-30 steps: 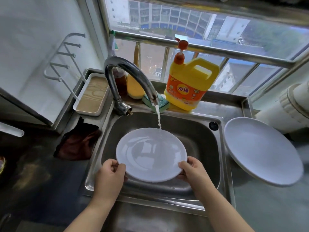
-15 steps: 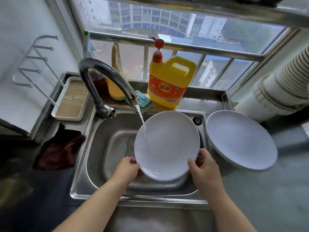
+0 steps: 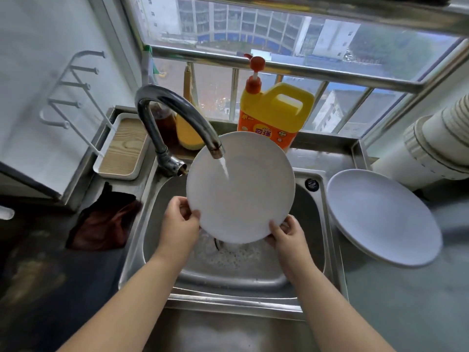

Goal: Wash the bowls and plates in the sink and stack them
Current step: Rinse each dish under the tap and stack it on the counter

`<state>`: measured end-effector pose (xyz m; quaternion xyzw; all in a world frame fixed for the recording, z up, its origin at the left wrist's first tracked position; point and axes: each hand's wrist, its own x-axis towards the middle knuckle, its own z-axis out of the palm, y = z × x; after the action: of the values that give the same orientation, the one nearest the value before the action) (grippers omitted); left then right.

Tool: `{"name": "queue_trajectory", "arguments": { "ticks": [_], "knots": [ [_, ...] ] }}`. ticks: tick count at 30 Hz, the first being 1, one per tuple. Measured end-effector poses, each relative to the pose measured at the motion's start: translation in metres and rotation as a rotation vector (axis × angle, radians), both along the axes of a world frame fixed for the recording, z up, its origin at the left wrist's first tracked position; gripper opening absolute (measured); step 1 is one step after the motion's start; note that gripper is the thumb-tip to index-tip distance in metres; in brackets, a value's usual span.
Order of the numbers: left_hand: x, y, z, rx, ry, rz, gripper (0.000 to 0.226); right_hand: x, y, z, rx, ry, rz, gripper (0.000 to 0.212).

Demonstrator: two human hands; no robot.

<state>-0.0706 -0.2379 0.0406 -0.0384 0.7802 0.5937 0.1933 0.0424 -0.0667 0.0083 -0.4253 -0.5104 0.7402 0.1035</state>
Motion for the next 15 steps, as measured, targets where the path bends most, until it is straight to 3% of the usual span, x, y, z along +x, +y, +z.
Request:
{"name": "queue_trajectory", "arguments": {
  "ticks": [6, 15],
  "knots": [
    [0.007, -0.031, 0.023, -0.200, 0.222, 0.040, 0.017, -0.027, -0.024, -0.015, -0.176, -0.069, 0.080, 0.021],
    [0.012, -0.069, 0.016, -0.225, 0.114, 0.079, 0.022, -0.029, -0.030, -0.008, -0.167, -0.149, 0.257, 0.019]
  ]
}}
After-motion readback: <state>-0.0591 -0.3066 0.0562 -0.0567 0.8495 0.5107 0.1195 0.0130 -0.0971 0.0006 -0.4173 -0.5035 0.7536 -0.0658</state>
